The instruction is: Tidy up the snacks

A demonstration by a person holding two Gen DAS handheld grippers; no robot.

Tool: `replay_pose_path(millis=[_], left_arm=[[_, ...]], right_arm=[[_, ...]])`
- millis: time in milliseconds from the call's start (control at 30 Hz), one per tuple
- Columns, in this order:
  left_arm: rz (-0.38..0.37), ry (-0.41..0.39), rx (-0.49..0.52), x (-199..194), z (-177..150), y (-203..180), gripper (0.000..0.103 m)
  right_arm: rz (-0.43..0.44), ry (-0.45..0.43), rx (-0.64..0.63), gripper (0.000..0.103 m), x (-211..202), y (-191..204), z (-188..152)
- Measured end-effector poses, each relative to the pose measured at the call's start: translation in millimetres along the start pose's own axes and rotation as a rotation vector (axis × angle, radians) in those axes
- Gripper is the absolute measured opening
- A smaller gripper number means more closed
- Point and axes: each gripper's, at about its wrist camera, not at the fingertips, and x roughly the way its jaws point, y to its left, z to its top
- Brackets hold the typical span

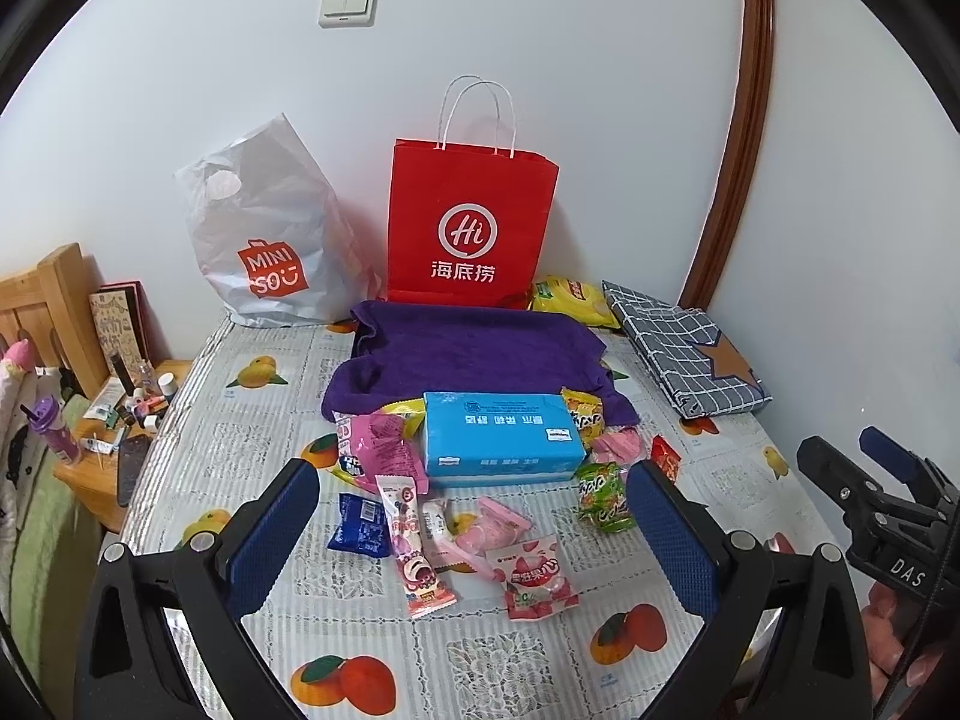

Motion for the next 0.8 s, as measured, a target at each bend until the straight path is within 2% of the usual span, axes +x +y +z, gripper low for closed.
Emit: replay_pose_path(millis=[800], left_arm=[[0.01,-0.007,0.022,-2.0,-3.3,-4.6,0.103]], right_arm=[[0.011,-0.009,0.001,0.103,-1.9,1.0,-1.1]])
